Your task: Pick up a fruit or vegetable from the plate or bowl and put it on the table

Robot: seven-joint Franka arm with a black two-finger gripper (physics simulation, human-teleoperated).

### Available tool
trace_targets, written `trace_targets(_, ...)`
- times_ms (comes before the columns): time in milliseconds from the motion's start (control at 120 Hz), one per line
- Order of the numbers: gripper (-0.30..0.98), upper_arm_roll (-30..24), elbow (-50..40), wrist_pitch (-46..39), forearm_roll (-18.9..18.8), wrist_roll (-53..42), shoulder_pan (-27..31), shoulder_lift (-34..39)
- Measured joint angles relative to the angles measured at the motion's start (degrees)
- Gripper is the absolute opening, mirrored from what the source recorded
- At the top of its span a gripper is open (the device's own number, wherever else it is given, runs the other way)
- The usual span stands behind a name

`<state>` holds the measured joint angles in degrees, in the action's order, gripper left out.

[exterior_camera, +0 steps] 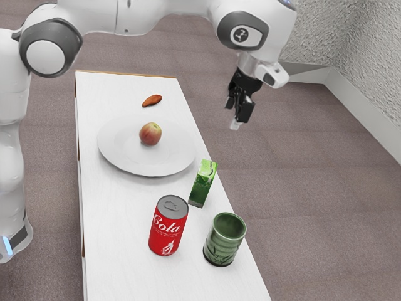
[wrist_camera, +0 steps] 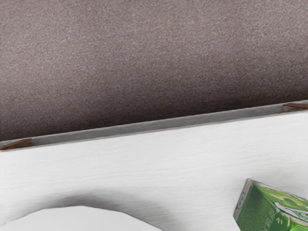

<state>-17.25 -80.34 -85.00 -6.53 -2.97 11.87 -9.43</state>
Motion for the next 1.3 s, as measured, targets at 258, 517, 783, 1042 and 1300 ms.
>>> trace_targets(258,0.69,0.8,-3.7,-4.3,-2.3,-0.3,1.8,-0.2)
trace_targets(517,0.69,8.3,-11.9,-8.5,2.7,-3.2,6.5,-0.7)
trace_targets(783,0.69,14.1,-18.2,-10.6,5.3,-6.0,6.9,3.0)
trace_targets(1042,0.69,15.9,-29.5,-10.7,6.3,-6.4,3.9,12.8)
trace_targets(1300,0.69,19.9,-31.5,-11.1,7.1,-4.6,10.2,13.3)
